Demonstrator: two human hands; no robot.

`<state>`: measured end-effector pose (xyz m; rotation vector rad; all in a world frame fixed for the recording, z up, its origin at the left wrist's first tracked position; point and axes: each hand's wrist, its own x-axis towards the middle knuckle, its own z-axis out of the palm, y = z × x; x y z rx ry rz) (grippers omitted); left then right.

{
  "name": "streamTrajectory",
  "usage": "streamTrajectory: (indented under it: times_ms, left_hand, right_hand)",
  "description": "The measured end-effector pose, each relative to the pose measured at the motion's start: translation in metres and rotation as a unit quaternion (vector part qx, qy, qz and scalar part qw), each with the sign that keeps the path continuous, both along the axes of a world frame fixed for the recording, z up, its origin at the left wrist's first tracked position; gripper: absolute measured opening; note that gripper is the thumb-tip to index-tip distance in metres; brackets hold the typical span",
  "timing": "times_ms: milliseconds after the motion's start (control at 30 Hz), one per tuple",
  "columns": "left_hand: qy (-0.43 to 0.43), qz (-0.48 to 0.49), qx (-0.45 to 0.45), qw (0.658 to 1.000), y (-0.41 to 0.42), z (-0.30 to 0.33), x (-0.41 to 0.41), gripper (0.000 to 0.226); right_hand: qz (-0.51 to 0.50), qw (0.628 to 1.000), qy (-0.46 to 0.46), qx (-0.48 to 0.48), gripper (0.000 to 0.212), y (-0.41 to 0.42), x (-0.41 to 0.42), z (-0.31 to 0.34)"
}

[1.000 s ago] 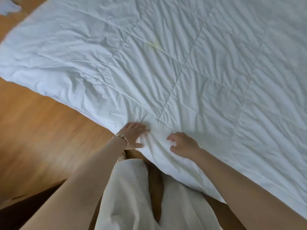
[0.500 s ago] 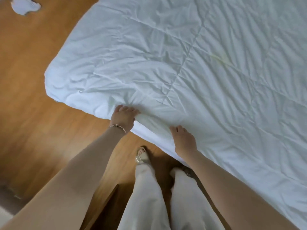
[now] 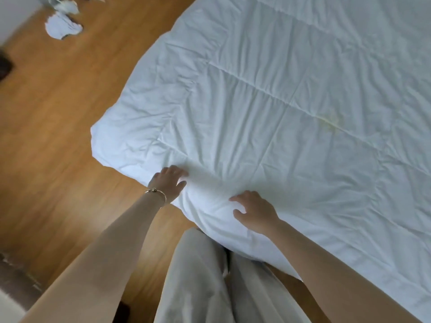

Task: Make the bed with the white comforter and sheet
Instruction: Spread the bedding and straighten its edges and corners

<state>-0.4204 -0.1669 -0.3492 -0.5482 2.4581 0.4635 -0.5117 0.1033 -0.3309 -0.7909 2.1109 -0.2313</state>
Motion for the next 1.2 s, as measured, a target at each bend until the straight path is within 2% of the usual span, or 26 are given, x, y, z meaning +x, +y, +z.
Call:
streamTrajectory:
  times_ms: [133, 333, 400, 500, 567, 600, 667, 733, 800, 933, 1033, 1133, 1200]
  left_hand:
    - [0.009, 0.062, -0.007, 0.998, -0.048, 0.003, -0.032, 0.060]
    - [-0.029, 0.057, -0.063, 0.996, -0.169, -0.008, -0.066, 0.065]
    - [-0.033, 0.076, -0.067, 0.994, -0.221, -0.012, -0.073, 0.080]
    - [-0.059, 0.165, 0.016, 0.984, -0.290, -0.022, -0.081, 0.124]
    - [-0.082, 0.174, 0.129, 0.973, -0.319, -0.033, -0.086, 0.137]
    - [-0.084, 0.164, 0.179, 0.967, -0.328, -0.037, -0.089, 0.138]
    - [-0.077, 0.129, 0.221, 0.964, -0.336, -0.042, -0.095, 0.132]
    - [-0.062, 0.095, 0.224, 0.968, -0.345, -0.039, -0.098, 0.121]
    - [-0.045, 0.075, 0.198, 0.976, -0.353, -0.037, -0.087, 0.109]
    - [-0.095, 0.063, 0.125, 0.986, -0.364, -0.031, -0.072, 0.100]
    - [-0.147, 0.042, 0.094, 0.984, -0.371, -0.023, -0.083, 0.101]
    - [-0.189, -0.001, 0.116, 0.975, -0.387, -0.016, -0.100, 0.097]
    - [-0.214, -0.026, 0.132, 0.967, -0.403, -0.009, -0.117, 0.083]
  right_hand:
    - [0.030, 0.999, 0.018, -0.001, 0.053, -0.065, -0.020, 0.001]
    - [0.048, 0.997, 0.061, 0.007, 0.062, -0.201, -0.053, -0.008]
    - [0.034, 0.996, 0.081, -0.001, 0.067, -0.255, -0.059, -0.013]
    - [-0.051, 0.995, 0.084, 0.006, 0.083, -0.330, -0.053, -0.018]
    - [-0.063, 0.993, 0.093, 0.048, 0.095, -0.372, -0.042, -0.022]
    - [-0.060, 0.990, 0.106, 0.069, 0.099, -0.389, -0.038, -0.024]
    - [-0.055, 0.983, 0.148, 0.098, 0.106, -0.412, -0.036, -0.025]
    - [-0.054, 0.976, 0.177, 0.112, 0.111, -0.425, -0.038, -0.025]
    - [-0.057, 0.978, 0.160, 0.121, 0.111, -0.432, -0.039, -0.025]
    - [-0.043, 0.986, 0.078, 0.139, 0.099, -0.450, -0.046, -0.021]
    - [-0.094, 0.986, 0.020, 0.135, 0.077, -0.458, -0.065, -0.016]
    - [-0.110, 0.984, 0.061, 0.126, 0.065, -0.469, -0.073, -0.011]
    - [-0.147, 0.976, 0.096, 0.128, 0.078, -0.485, -0.065, -0.007]
